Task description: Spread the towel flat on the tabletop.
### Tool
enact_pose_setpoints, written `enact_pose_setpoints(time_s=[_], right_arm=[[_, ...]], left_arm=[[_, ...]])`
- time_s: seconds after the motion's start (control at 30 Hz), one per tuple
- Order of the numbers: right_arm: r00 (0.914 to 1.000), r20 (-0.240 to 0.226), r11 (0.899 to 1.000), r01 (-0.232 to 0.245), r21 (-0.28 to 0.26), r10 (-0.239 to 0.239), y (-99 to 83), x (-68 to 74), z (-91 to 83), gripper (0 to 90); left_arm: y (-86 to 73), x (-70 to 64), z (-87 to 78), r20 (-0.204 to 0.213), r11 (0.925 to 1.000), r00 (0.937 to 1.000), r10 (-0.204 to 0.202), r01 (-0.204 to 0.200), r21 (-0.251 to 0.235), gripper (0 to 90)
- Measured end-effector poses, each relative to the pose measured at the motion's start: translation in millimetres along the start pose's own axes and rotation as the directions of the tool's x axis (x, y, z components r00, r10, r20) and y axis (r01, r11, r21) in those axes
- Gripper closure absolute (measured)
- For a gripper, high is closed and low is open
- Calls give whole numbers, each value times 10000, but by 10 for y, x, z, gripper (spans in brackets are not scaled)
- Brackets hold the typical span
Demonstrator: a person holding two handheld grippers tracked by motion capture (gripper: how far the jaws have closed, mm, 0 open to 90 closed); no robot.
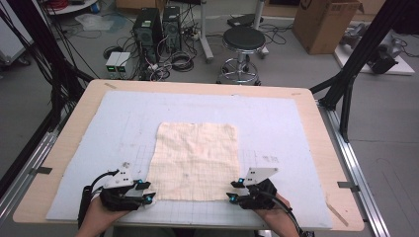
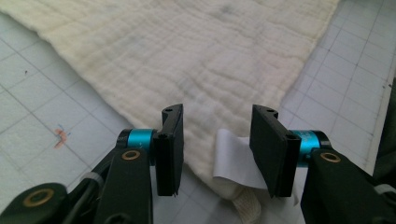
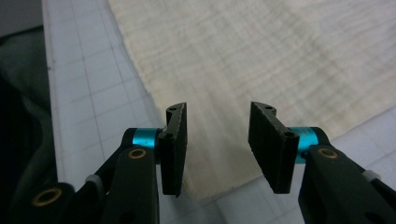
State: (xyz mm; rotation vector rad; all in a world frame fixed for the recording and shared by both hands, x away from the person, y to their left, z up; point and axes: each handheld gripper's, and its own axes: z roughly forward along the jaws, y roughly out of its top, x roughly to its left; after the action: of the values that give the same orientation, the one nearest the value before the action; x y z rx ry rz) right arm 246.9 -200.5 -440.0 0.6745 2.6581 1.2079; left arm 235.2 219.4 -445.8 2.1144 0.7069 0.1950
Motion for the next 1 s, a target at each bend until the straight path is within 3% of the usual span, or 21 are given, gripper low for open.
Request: enact_pose_setpoints(time_s=[0.03, 0.23, 0.37, 0.57, 0.73, 1.0], right_arm=[[10000, 9, 9997, 73, 214, -73, -5, 2, 27, 587], [9999, -111, 9998, 131, 153, -130, -3, -6, 45, 759], [9992, -398, 9997, -75, 213, 84, 6, -52, 44, 874], [9984, -503, 9997, -248, -63, 245, 7, -16, -26, 883], [9969, -717, 9991, -353, -218, 337, -27, 3, -89, 882], [9958, -887, 9997, -238, -86, 229, -72, 99, -135, 882]], left_arm=[[-3, 6, -1, 30, 10000, 10000, -42, 42, 12, 581], [-11, -20, -1, -299, 9997, 9993, 242, -241, 41, 769], [-7, -24, -15, -333, 9993, 9988, 359, -356, 97, 864], [-2, -79, -125, -577, 9980, 9975, 405, -432, -464, 883], [-8, -141, -140, -482, 9973, 9972, 570, -591, -428, 883], [-58, -245, -226, -283, 9974, 9984, 498, -512, -506, 884]])
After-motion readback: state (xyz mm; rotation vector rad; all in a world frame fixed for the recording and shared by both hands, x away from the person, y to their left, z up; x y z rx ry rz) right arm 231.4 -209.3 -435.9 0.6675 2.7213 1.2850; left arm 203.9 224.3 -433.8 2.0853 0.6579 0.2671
